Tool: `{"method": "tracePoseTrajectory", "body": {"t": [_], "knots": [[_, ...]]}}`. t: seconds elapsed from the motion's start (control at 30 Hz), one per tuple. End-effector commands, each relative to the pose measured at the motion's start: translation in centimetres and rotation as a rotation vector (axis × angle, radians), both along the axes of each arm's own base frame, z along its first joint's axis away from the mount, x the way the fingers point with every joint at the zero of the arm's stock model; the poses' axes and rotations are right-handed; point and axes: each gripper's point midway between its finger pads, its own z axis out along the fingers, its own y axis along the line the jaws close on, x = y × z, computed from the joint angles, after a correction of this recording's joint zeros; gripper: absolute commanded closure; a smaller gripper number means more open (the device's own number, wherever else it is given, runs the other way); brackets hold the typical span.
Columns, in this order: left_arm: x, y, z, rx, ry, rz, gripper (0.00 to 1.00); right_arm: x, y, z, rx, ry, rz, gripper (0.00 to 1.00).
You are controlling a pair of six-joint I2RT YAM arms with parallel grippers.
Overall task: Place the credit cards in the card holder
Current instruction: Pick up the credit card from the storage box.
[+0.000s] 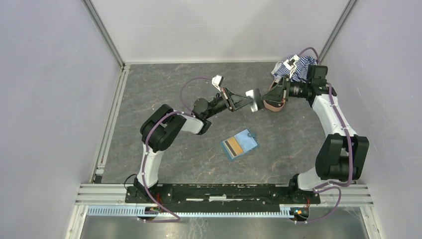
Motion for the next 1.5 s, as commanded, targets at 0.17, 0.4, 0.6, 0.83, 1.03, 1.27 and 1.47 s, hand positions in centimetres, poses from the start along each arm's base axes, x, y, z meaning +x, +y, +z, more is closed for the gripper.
{"method": "tracePoseTrajectory", "body": {"t": [0.17, 0.4, 0.6, 0.83, 1.03, 1.27, 1.47], "knots": [[-2.8, 2.3, 2.7, -0.035, -0.093, 0.030, 0.98, -1.3, 0.2, 1.9, -0.026, -0.178, 0.018, 0.46], [-5.5, 4.9, 0.1, 0.057, -0.063, 0.066, 0.98, -2.6, 0.0, 0.2, -0.080, -0.305, -0.015, 0.46], [-8.3, 7.5, -2.0, 0.162, -0.056, 0.101, 0.98, -2.3, -2.0, -3.8, -0.308, -0.411, -0.096, 0.51], [-11.0, 8.2, -4.3, 0.388, -0.066, 0.142, 0.98, -2.8, -3.0, -9.9, -0.394, -0.379, -0.149, 0.54], [-12.2, 8.7, -5.7, 0.499, -0.032, 0.166, 0.98, -3.2, -3.2, -12.4, -0.445, -0.334, -0.136, 0.56], [-13.7, 8.1, -8.3, 0.548, 0.012, 0.065, 0.98, -3.7, -2.9, -14.5, -0.462, -0.277, -0.100, 0.56], [-14.5, 7.3, -10.6, 0.557, 0.055, -0.021, 0.98, -3.8, -2.6, -15.8, -0.474, -0.226, -0.081, 0.55]]}}
